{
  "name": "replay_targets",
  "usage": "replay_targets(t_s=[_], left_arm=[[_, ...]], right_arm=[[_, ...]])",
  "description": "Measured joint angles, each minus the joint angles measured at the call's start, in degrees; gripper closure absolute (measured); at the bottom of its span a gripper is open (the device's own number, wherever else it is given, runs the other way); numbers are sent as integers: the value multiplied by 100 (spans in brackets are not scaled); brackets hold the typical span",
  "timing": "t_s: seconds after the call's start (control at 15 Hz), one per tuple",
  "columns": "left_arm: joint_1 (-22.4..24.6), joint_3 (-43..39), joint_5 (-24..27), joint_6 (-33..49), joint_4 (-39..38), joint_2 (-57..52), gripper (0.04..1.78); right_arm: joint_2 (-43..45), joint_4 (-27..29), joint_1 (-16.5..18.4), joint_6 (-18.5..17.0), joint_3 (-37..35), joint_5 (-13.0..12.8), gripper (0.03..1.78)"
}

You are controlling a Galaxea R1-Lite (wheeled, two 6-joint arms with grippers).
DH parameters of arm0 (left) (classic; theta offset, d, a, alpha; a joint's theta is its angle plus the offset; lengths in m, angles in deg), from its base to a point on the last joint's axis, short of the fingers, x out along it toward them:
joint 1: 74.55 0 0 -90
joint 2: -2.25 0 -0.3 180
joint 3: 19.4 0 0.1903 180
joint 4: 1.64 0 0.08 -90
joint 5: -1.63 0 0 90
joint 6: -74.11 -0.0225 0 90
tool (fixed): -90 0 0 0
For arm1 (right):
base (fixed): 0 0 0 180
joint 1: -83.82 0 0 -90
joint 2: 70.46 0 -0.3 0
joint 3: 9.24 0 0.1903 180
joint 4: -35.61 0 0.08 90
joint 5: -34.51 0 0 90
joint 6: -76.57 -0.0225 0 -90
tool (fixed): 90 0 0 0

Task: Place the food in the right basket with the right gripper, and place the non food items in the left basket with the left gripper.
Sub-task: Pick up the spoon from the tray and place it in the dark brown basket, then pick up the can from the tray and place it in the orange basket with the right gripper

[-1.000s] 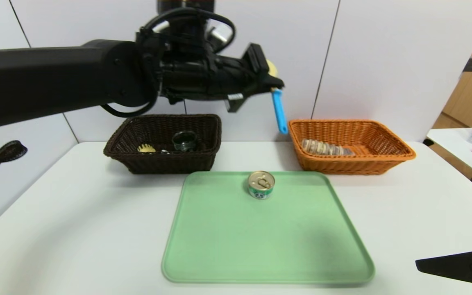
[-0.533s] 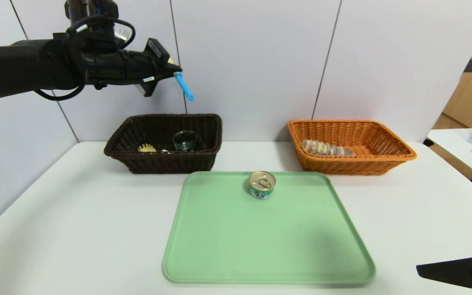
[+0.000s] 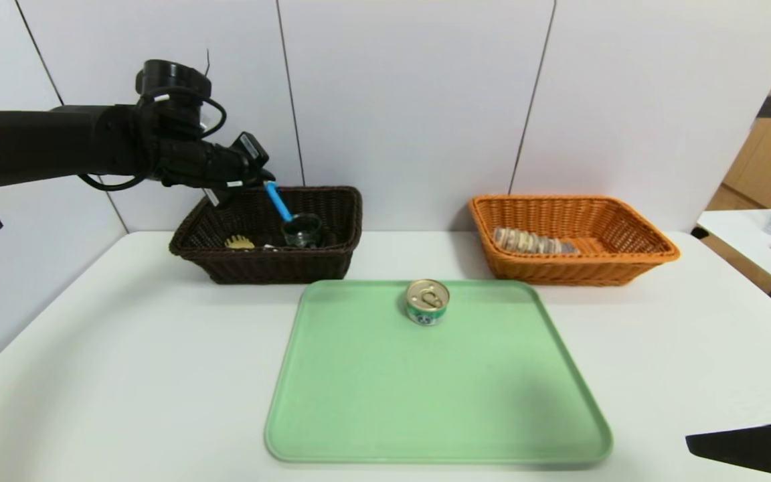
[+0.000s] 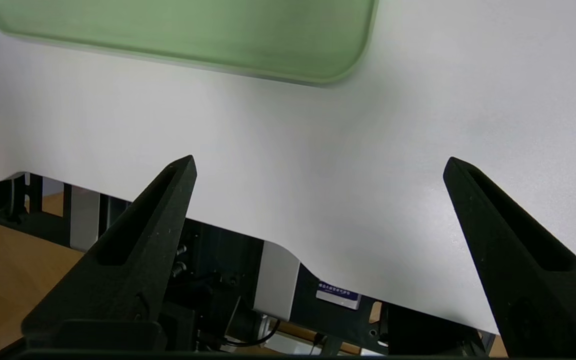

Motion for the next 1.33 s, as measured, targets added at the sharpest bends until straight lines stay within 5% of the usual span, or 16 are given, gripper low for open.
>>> replay_targets(t_s=[0.2, 0.47, 0.73, 1.07, 1.33], left_arm=[[2, -24, -22, -2, -1, 126, 164], [44, -9, -96, 0, -23, 250, 102], [68, 12, -100, 1, -11, 112, 65], [50, -278, -78, -204, 372, -1219, 40], [118, -1974, -94, -1373, 774, -2782, 29]], right_arm=[[55, 9, 0, -10, -9, -1, 10], [129, 11, 7, -2, -78, -11, 10], [176, -59, 9, -21, -72, -44, 10], [13, -1281, -6, -219, 553, -15, 10], [-411, -2739, -256, -377, 446, -20, 10]])
